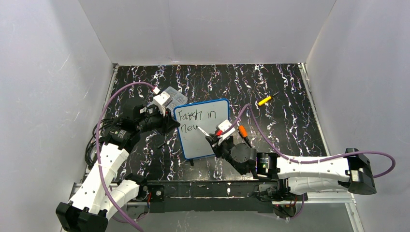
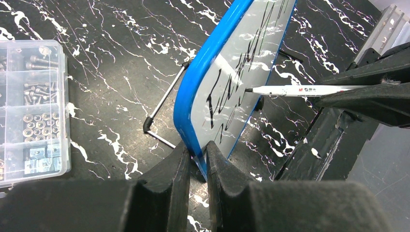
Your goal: Write a sentence on the whiteboard
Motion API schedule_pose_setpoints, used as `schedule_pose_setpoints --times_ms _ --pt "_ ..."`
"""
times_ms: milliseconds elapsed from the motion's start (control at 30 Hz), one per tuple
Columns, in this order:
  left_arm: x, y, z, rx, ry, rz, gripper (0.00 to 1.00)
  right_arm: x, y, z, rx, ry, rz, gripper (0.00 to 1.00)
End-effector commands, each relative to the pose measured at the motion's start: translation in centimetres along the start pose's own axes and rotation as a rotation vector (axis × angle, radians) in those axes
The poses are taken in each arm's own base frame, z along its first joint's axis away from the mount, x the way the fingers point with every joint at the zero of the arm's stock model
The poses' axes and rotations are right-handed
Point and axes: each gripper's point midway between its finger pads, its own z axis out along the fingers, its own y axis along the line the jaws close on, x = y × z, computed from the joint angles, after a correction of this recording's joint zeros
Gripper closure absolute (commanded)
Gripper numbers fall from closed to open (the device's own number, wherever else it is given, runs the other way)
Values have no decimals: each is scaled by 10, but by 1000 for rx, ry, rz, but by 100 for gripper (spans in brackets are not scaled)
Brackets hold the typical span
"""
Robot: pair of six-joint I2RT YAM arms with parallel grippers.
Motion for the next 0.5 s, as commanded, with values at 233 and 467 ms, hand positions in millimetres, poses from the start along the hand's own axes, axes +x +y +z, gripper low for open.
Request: schedule_pose_setpoints --times_ms 233,467 --pt "27 -1 3 13 88 -26 100 18 -11 -5 49 52 53 99" --pt "27 0 3 10 88 -25 100 17 -12 -5 56 57 36 99"
